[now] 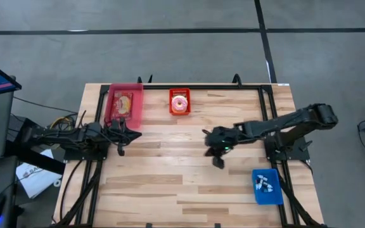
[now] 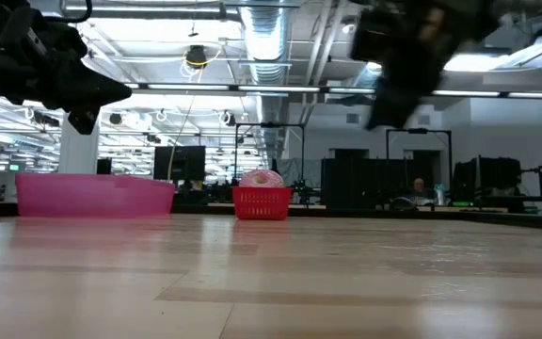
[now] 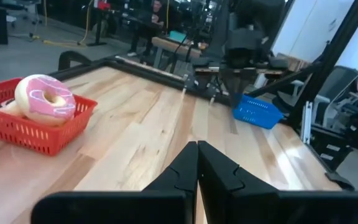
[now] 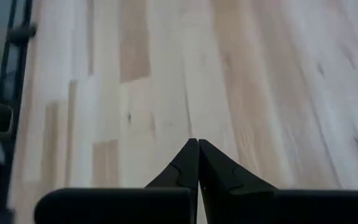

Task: Pick & Place Food Item
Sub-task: Return to Home Position

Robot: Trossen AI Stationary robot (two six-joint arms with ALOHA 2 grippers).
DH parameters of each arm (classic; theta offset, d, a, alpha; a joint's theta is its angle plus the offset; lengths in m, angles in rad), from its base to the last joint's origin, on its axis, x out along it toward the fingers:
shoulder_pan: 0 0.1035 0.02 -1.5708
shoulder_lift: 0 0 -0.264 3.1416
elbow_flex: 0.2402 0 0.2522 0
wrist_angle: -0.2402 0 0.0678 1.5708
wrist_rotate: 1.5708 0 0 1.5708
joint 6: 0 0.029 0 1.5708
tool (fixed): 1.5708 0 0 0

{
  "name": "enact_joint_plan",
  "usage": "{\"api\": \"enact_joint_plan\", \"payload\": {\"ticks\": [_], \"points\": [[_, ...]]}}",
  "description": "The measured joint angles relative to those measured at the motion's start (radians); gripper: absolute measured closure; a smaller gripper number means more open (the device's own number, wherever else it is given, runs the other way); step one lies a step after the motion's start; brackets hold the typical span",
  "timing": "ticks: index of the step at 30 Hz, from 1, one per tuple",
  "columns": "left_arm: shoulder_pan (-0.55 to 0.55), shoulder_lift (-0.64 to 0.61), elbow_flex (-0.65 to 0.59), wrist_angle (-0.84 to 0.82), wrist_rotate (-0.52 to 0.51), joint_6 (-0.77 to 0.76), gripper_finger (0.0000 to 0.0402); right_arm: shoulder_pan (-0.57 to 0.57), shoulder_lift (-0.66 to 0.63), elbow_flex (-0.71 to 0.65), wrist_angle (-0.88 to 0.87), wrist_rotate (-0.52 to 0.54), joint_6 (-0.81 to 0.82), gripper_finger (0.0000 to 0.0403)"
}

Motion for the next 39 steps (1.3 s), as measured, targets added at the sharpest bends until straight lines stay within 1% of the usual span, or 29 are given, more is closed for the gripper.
{"api": "enact_joint_plan", "payload": {"ticks": [2,4,6,7,10,12,14,17,20,22,24,27,30,34,39], "points": [[0.000,0.014,0.000,-0.001,0.000,0.000,0.0399,-0.036,0.059,0.015,0.124,-0.016,-0.091,0.0403],[0.000,0.032,0.000,0.009,0.000,0.001,0.0399,-0.093,0.147,0.028,0.305,-0.015,-0.163,0.0403],[0.000,0.047,0.000,0.007,0.000,0.001,0.0399,-0.165,0.248,0.053,0.498,-0.014,-0.193,0.0403],[0.000,0.055,0.000,0.013,0.000,0.001,0.0399,-0.206,0.296,0.076,0.592,-0.031,-0.194,0.0403],[0.000,0.075,0.000,0.014,0.000,0.001,0.0399,-0.329,0.368,0.139,0.779,-0.140,-0.196,0.0403],[0.000,0.084,0.000,0.010,0.001,0.000,0.0399,-0.401,0.349,0.150,0.821,-0.224,-0.212,0.0403],[0.000,0.092,0.000,0.014,0.001,0.000,0.0399,-0.457,0.291,0.146,0.801,-0.287,-0.268,0.0403],[0.000,0.103,0.000,0.012,0.001,0.000,0.0399,-0.511,0.154,0.104,0.652,-0.376,-0.382,0.0403],[0.000,0.108,0.000,0.016,0.001,0.000,0.0399,-0.534,0.001,-0.005,0.572,-0.410,-0.447,0.0403],[0.000,0.111,0.000,0.017,0.001,0.000,0.0399,-0.541,-0.108,-0.113,0.590,-0.407,-0.439,0.0403],[0.000,0.113,0.000,0.020,0.001,0.000,0.0399,-0.541,-0.214,-0.237,0.626,-0.384,-0.400,0.0403],[0.000,0.114,0.000,0.022,0.001,0.000,0.0399,-0.523,-0.371,-0.426,0.728,-0.324,-0.312,0.0403],[0.000,0.114,0.000,0.022,0.001,0.000,0.0399,-0.487,-0.528,-0.571,0.791,-0.294,-0.249,0.0403],[0.000,0.113,0.000,0.022,0.001,0.000,0.0399,-0.389,-0.710,-0.662,0.714,-0.246,-0.239,0.0403],[0.000,0.113,0.000,0.022,0.002,0.000,0.0399,-0.249,-0.883,-0.682,0.506,-0.064,-0.297,0.0403]]}}
